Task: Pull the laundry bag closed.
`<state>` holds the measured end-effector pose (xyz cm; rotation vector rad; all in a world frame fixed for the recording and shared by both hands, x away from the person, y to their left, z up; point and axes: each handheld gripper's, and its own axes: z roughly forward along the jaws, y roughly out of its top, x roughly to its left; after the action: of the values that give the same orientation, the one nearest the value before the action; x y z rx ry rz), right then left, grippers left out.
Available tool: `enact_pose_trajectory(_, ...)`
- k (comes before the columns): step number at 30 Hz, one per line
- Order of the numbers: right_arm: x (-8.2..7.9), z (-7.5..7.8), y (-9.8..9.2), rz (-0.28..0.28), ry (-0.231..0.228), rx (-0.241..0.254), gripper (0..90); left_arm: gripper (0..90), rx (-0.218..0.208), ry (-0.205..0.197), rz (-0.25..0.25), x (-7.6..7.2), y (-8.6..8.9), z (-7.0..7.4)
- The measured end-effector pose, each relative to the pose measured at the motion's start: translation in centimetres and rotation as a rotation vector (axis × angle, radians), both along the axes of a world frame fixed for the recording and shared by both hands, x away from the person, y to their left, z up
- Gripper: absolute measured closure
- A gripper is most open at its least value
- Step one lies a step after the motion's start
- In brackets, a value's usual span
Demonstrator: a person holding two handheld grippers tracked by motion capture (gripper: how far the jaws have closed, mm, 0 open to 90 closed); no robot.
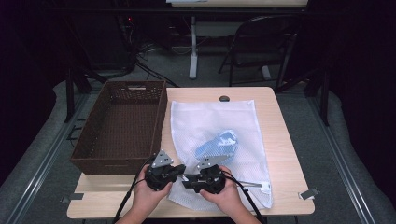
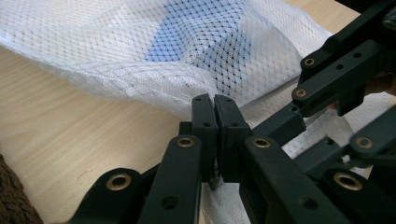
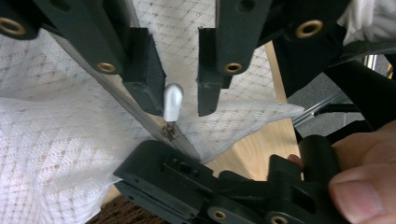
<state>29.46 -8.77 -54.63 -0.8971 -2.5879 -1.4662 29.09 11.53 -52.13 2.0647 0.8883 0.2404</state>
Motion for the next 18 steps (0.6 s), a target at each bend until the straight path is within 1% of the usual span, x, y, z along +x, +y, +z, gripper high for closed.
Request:
enact_pose_trajectory(1,0.01,-0.01,0.00,-0.002,0.003,-0.001,74.5,88.0,-0.004,-0.001,-0.002,-0.02,-0.02,0.00)
enact_pose_trajectory(3,0.07,-0.07,-0.01,-0.003,0.005,-0.006,75.7,88.0,0.006,-0.011,-0.007,0.00,0.02,0.03)
enact_pose_trajectory(5,0.09,-0.08,-0.01,-0.003,0.006,-0.006,75.8,88.0,0.007,-0.011,-0.007,-0.01,0.01,0.03)
enact_pose_trajectory(7,0.09,-0.07,-0.02,-0.005,0.007,-0.006,77.9,88.0,0.001,-0.006,-0.005,-0.04,-0.02,0.03)
enact_pose_trajectory(10,0.15,-0.06,-0.10,-0.014,0.011,-0.007,81.5,88.0,0.007,-0.008,-0.008,-0.08,-0.03,0.03)
enact_pose_trajectory(13,0.21,-0.03,-0.22,-0.024,0.027,0.007,82.8,88.0,0.008,-0.010,-0.008,-0.11,-0.03,0.02)
enact_pose_trajectory(18,0.30,-0.04,-0.38,-0.029,0.040,0.026,83.3,88.0,0.006,-0.010,-0.005,-0.16,-0.02,-0.08)
